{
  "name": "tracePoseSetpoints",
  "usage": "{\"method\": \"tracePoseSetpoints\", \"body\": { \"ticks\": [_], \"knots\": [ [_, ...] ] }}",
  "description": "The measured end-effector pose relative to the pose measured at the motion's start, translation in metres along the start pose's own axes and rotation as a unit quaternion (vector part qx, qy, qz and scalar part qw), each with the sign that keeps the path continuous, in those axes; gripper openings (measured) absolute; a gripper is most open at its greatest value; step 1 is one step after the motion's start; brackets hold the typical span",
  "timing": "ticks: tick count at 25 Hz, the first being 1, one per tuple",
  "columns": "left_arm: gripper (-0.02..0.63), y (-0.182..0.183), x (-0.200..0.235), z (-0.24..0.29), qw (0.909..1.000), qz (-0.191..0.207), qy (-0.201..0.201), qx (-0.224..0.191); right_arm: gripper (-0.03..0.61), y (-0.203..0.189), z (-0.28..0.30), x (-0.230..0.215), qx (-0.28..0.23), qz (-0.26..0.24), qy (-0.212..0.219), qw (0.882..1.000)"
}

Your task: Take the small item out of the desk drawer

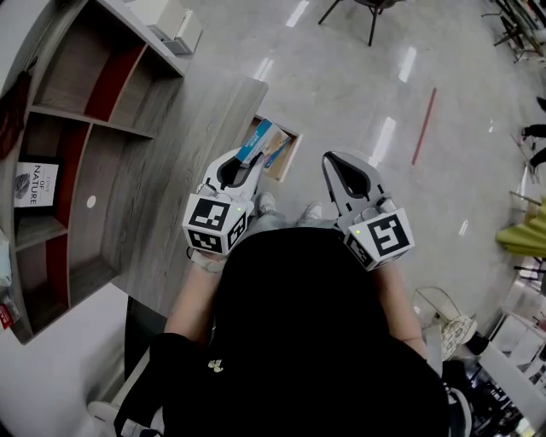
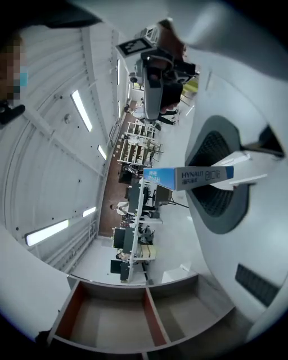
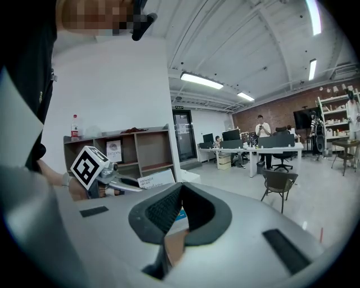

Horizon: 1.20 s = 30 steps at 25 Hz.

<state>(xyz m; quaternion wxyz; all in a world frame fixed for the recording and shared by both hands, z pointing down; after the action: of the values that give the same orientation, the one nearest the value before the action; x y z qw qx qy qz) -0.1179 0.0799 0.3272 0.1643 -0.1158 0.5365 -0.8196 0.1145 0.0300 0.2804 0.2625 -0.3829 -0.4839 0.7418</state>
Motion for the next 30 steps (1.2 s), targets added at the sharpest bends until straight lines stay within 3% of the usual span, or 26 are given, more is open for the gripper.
{"method": "tracePoseSetpoints", "body": {
  "ticks": [12, 16, 30],
  "knots": [
    [0.1, 0.047, -0.006, -0.04, 0.988, 0.092, 0.058, -0.11, -0.003, 0.014, 0.01, 0.002, -0.026, -0.019, 0.012, 0.999],
    [0.099, 0.053, -0.006, -0.05, 0.981, 0.102, 0.071, -0.149, -0.003, 0.018, 0.015, 0.007, -0.028, -0.026, 0.023, 0.999],
    [0.1, 0.06, -0.003, -0.06, 0.9718, 0.109, 0.075, -0.195, -0.002, 0.035, 0.02, 0.013, -0.042, -0.068, 0.018, 0.997]
  ]
}}
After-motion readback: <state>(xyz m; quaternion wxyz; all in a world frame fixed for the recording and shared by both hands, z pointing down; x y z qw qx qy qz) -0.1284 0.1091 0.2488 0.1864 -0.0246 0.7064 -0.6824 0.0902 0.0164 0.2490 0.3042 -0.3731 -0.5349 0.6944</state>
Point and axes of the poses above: the fingertips, and each gripper's own axes: z forward along the fingers, x to its left, y out of its top, the point moved 10 cm from there along -z, backward along the fingers, and after that the axes turned 11 degrees about z, right-handed, at the moved point
